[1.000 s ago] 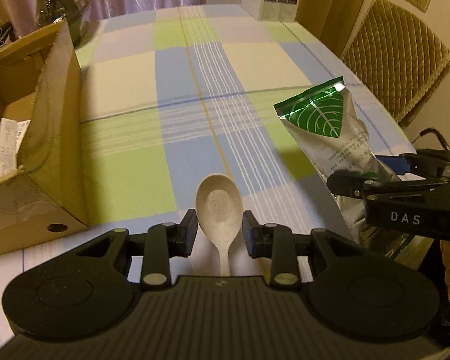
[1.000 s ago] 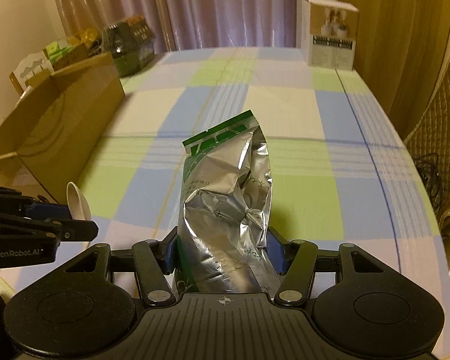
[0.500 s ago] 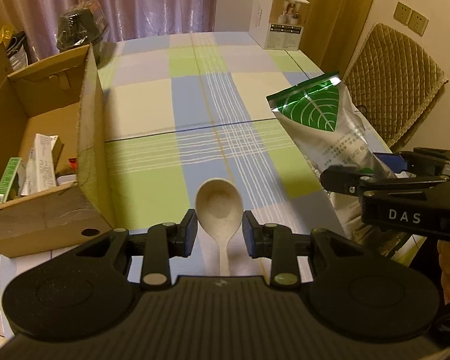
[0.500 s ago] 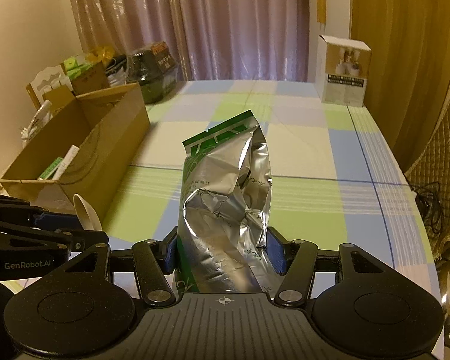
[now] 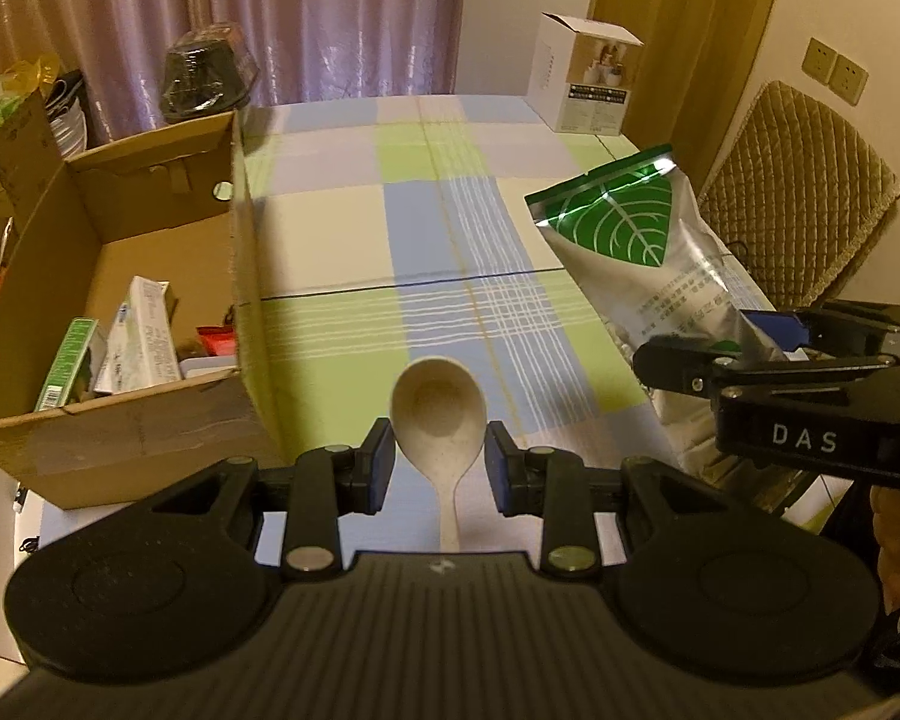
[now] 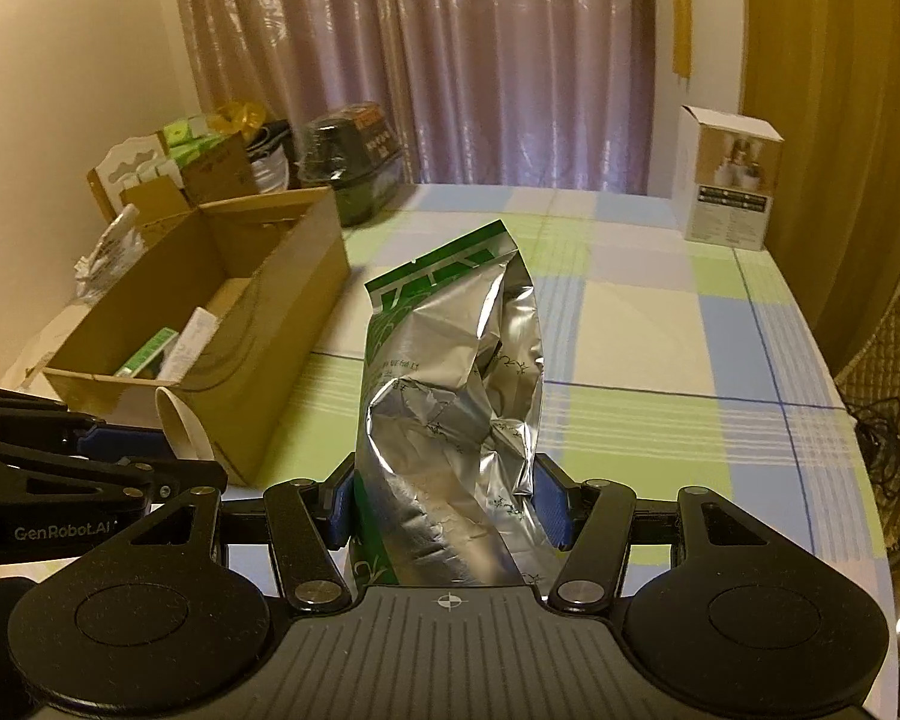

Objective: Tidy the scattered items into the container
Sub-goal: 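Carry the foil packet and spoon over the cardboard box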

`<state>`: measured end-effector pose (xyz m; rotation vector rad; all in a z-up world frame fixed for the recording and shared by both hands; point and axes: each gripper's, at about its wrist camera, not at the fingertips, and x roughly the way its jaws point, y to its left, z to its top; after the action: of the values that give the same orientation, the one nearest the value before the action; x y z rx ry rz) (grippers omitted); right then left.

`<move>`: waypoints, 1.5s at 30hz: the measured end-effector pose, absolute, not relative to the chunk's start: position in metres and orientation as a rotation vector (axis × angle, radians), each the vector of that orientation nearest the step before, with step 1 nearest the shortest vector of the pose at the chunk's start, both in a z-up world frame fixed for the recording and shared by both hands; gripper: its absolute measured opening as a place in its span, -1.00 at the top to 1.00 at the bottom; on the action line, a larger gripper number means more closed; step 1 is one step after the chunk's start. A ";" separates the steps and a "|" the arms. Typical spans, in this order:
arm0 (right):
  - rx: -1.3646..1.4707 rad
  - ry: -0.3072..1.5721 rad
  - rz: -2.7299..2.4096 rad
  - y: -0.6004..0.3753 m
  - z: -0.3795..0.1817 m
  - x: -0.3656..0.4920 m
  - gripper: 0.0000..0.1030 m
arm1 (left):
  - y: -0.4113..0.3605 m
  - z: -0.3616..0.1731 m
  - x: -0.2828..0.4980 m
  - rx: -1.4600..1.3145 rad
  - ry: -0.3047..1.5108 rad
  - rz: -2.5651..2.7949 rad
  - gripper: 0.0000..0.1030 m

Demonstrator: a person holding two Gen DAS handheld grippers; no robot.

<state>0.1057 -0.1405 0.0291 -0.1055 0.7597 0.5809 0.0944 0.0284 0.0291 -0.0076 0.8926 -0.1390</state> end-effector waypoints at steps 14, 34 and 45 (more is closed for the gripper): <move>-0.129 0.733 0.702 -0.085 0.038 0.096 -0.17 | 0.079 0.046 0.073 -0.039 0.868 -0.030 0.48; -0.162 0.713 0.827 -0.016 0.043 0.086 -0.17 | 0.132 0.059 0.059 -0.071 0.845 0.061 0.48; -0.150 0.716 0.840 -0.002 0.046 0.094 -0.17 | 0.151 0.067 0.068 -0.077 0.830 0.082 0.48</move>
<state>0.0944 -0.0017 0.0462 -0.1500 0.7162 0.8403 0.0675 0.1509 0.0674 -0.0769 0.8300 0.0822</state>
